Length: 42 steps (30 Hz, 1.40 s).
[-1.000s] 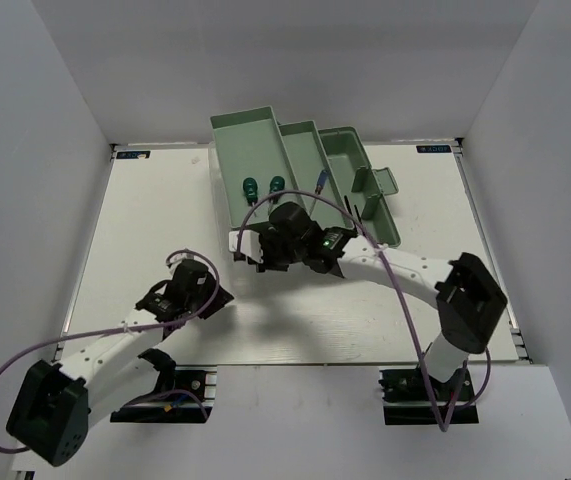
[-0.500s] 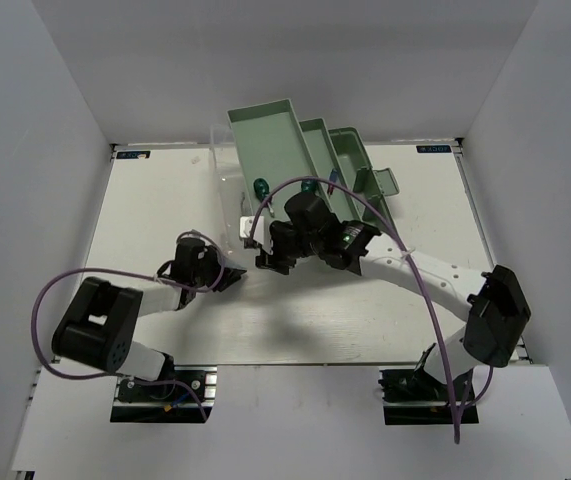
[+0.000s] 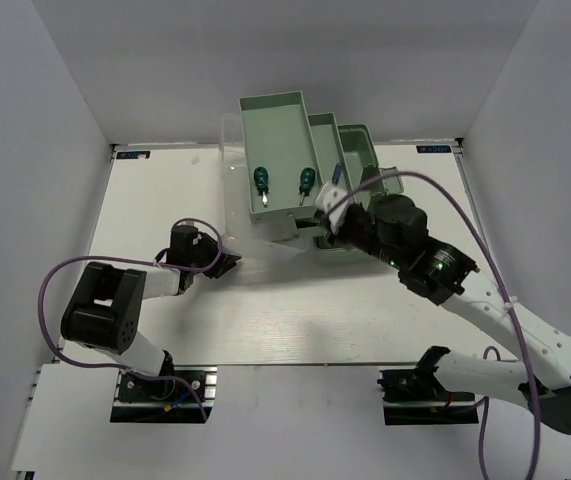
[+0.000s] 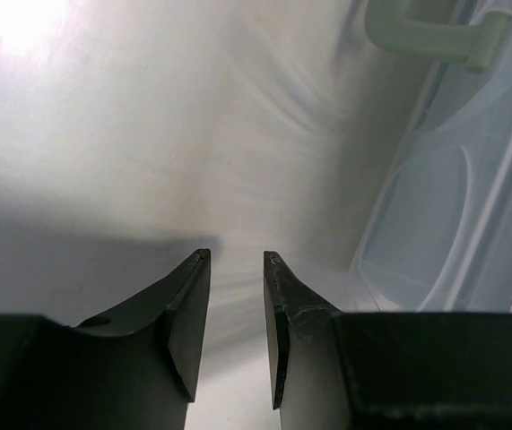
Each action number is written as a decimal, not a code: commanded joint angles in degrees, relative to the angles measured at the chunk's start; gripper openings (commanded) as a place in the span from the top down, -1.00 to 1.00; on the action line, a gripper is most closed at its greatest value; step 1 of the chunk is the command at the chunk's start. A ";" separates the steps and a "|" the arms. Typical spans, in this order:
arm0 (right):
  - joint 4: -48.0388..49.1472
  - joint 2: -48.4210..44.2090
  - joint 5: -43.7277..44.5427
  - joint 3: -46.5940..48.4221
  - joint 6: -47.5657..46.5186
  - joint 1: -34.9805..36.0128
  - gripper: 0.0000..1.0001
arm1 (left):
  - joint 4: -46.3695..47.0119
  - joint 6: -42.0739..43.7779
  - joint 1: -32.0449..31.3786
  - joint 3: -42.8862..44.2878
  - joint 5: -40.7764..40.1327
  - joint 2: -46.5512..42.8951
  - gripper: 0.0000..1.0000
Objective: Sort the tools into containers
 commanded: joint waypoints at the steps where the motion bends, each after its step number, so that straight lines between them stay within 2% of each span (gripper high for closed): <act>1: 5.61 3.90 28.80 -1.10 8.52 -7.76 1.00 | 6.01 1.09 0.65 6.26 2.07 0.21 0.18; 2: 4.56 4.17 28.81 -0.93 10.04 -15.01 1.00 | 6.01 2.40 1.17 7.14 2.07 1.00 0.21; 4: -0.54 6.28 26.18 -0.75 15.90 -19.37 1.00 | 6.01 3.55 1.17 10.04 3.56 1.88 0.21; 5: -1.51 6.98 25.13 -0.31 16.98 -25.04 0.98 | 6.01 4.25 1.17 11.01 4.35 3.02 0.21; 6: -5.09 9.77 20.33 0.04 17.69 -26.32 0.77 | 6.53 4.26 1.70 12.93 4.36 3.64 0.21; 7: -6.51 11.10 18.98 1.52 20.13 -27.89 0.25 | 6.54 4.78 1.70 13.91 5.14 4.16 0.21; 8: -9.14 12.25 16.88 3.02 21.90 -30.78 -0.01 | 6.54 4.78 1.70 14.87 5.93 4.69 0.21; 9: -10.47 16.96 12.59 4.07 23.22 -33.07 -0.18 | 6.54 5.48 1.70 16.97 5.94 5.22 0.21; 12: -16.02 24.62 6.61 9.26 25.87 -37.91 -0.39 | 7.07 6.02 1.70 20.14 6.99 6.45 0.21; 15: -17.86 30.70 -0.17 13.38 27.71 -40.56 -0.47 | 8.29 6.02 1.70 22.00 9.01 7.60 0.23; 16: -19.08 35.76 -0.80 15.66 28.15 -41.87 -0.47 | 8.91 6.54 1.70 22.79 9.01 8.38 0.23; 19: -21.90 43.33 -5.99 19.54 30.16 -43.37 -0.32 | 11.62 6.54 1.70 24.02 11.73 8.92 0.23; 22: -20.24 47.39 -6.96 20.34 29.39 -43.38 -0.01 | 15.05 7.06 1.18 24.82 16.81 10.49 0.23; 23: -20.06 47.94 -7.74 20.61 29.56 -43.47 0.16 | 16.11 7.07 1.17 26.64 18.32 11.19 0.23; 24: -19.89 48.81 -8.53 20.96 27.74 -43.47 0.57 | 17.16 7.07 1.17 27.62 19.90 11.98 0.23; 25: -20.06 49.26 -9.06 21.31 27.20 -43.64 0.80 | 18.39 7.07 0.65 28.67 23.48 13.82 0.23; 26: -20.06 49.35 -10.72 21.40 26.93 -43.56 0.95 | 20.06 6.46 0.65 31.64 25.34 15.06 0.23; 27: -20.06 49.26 -12.04 21.40 25.97 -43.56 1.00 | 21.03 6.46 -0.05 33.15 27.19 16.20 0.25; 31: -21.46 48.82 -17.76 21.66 22.98 -43.73 1.00 | 23.24 5.05 -2.33 41.84 35.18 22.09 0.25; 34: -22.96 48.21 -20.83 21.49 20.69 -43.03 1.00 | 22.37 4.52 -4.53 45.72 38.18 24.21 0.25; 41: -23.58 46.36 -24.89 19.81 17.09 -40.66 1.00 | 18.40 5.75 -7.96 49.95 40.83 26.58 0.25; 42: -23.58 46.19 -23.93 20.25 17.00 -40.22 0.64 | 18.40 5.75 -8.49 50.47 40.83 26.58 0.25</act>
